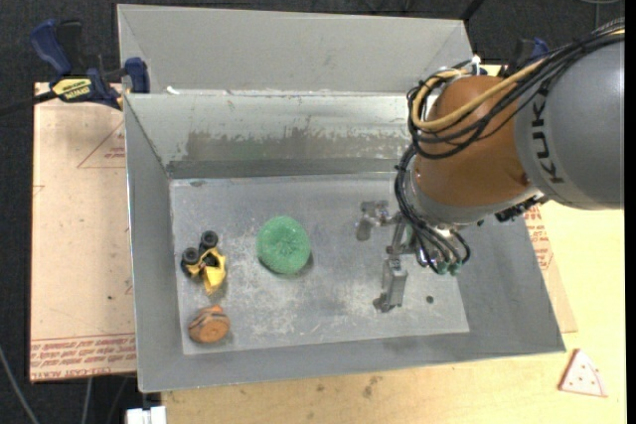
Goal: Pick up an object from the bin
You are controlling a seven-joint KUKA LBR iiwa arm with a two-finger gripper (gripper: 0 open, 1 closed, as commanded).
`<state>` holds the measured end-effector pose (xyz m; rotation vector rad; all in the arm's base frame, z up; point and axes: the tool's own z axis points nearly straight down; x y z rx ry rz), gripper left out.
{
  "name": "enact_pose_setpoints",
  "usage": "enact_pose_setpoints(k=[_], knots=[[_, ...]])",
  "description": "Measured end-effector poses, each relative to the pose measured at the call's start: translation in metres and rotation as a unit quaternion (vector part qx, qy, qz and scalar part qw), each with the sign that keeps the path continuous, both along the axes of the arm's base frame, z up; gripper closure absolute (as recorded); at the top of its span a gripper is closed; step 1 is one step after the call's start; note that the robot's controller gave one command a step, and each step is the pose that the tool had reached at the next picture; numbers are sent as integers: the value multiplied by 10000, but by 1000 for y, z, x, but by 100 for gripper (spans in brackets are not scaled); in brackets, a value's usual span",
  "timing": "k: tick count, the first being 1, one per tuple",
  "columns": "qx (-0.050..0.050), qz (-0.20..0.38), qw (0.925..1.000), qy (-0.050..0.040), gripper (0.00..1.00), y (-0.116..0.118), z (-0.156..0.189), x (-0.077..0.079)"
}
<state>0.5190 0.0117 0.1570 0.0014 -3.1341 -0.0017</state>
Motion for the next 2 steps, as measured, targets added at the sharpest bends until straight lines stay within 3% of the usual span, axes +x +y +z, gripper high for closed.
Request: enact_pose_setpoints(k=[1,2], knots=[[1,-2,10000,-39,0,0,4,2],[-14,250,9997,-71,0,18,-10,3]])
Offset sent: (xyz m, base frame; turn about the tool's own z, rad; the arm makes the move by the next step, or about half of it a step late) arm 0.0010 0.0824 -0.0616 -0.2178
